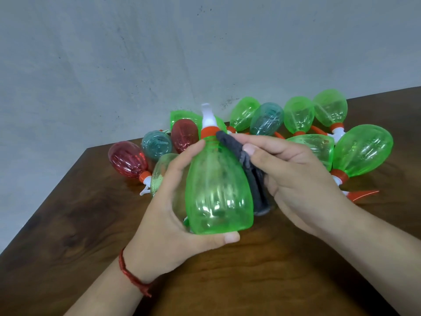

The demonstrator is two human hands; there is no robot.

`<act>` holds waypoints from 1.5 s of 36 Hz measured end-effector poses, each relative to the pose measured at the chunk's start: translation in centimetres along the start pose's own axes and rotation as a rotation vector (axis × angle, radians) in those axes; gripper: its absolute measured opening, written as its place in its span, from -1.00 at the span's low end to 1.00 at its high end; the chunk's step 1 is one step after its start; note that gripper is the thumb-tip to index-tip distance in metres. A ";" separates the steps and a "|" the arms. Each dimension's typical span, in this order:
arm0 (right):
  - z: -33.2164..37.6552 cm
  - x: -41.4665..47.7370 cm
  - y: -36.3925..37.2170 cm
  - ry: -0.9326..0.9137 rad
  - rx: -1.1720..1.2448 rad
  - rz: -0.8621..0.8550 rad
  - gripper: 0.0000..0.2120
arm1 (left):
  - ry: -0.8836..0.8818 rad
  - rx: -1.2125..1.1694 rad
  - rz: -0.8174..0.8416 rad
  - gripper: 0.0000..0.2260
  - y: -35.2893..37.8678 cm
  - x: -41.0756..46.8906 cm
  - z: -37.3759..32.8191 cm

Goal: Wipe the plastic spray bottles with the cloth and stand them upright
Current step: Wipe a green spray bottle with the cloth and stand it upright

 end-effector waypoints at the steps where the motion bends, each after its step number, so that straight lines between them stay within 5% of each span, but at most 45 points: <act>1: 0.0 0.0 0.0 0.004 0.028 -0.002 -0.71 | -0.004 -0.010 0.012 0.09 0.0 0.0 0.0; 9: -0.3 -0.4 -0.3 -0.114 -0.209 -0.001 -0.75 | -0.017 0.168 0.033 0.03 0.3 0.2 0.7; 17: -0.2 -1.9 1.3 -0.336 -0.624 0.151 -0.73 | -0.108 0.242 -0.152 0.01 -0.8 0.2 1.3; 24: -0.2 -2.5 2.0 -0.484 -0.729 0.211 -0.74 | -0.195 0.205 -0.234 -0.01 -0.8 0.1 1.7; 31: -0.5 -2.1 1.5 -0.369 -0.631 0.108 -0.73 | -0.103 0.228 -0.165 0.02 -0.4 0.1 2.1; 42: -0.3 -0.3 0.0 -0.073 -0.114 -0.022 -0.71 | 0.092 0.187 -0.018 0.04 0.9 -0.1 0.2; 54: -0.6 -1.8 1.0 -0.273 -0.460 0.127 -0.74 | -0.045 0.324 -0.172 0.02 -0.6 0.2 1.0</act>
Point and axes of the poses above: each hand's wrist, its own x-axis towards the middle knuckle, its own y-axis out of the palm, z = x × y, the point moved 5 cm from there along x, towards the middle knuckle, and after that the axes turned 6 degrees about x, right-handed, at the moved point
